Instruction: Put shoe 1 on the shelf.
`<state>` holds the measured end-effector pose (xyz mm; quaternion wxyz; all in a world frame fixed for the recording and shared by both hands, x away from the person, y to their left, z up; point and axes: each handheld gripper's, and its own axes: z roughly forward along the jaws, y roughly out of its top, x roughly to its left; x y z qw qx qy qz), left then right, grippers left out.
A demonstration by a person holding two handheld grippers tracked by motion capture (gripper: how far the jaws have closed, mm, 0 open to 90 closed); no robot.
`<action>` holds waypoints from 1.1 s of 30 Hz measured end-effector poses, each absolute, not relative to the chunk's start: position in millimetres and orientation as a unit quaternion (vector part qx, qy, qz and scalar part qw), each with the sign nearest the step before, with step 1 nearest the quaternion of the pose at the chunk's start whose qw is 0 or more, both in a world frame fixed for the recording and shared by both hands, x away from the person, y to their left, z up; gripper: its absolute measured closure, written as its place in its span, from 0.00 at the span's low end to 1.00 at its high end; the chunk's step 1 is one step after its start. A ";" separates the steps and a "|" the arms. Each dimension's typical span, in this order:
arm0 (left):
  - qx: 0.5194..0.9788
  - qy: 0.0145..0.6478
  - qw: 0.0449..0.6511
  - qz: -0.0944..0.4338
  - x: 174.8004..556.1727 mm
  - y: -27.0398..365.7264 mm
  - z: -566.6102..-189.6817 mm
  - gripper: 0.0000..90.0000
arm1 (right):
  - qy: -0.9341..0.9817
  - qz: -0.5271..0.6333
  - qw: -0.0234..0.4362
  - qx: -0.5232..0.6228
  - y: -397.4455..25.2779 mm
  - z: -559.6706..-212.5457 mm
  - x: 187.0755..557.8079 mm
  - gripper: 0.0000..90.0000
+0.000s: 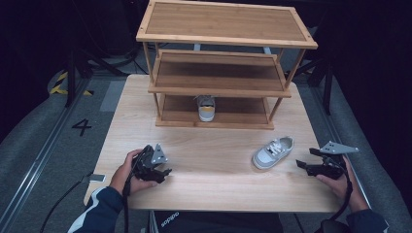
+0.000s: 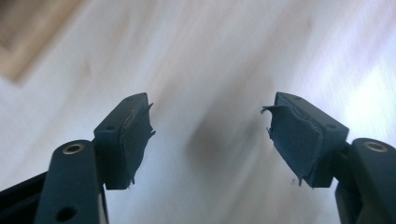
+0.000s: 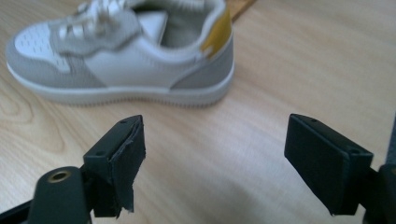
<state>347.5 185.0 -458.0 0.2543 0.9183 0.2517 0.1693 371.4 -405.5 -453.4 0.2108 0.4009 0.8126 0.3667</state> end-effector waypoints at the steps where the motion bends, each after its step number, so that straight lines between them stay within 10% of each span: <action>1: 0.918 0.257 0.253 0.166 343.5 189.1 -461.3 0.33 | 0.814 0.366 0.213 0.397 -403.8 -449.6 374.2 0.25; 17: 0.871 0.320 0.352 0.119 319.7 219.1 -481.4 0.26 | 0.844 0.322 0.214 0.371 -364.0 -425.0 434.3 0.41; 26: 0.872 0.317 0.354 0.118 319.9 219.7 -482.3 0.23 | 0.851 0.317 0.173 0.381 -365.2 -436.3 436.7 0.66; 33: 0.873 0.315 0.351 0.122 320.5 219.5 -482.1 0.22 | 0.860 0.287 0.170 0.385 -364.2 -431.1 429.2 0.65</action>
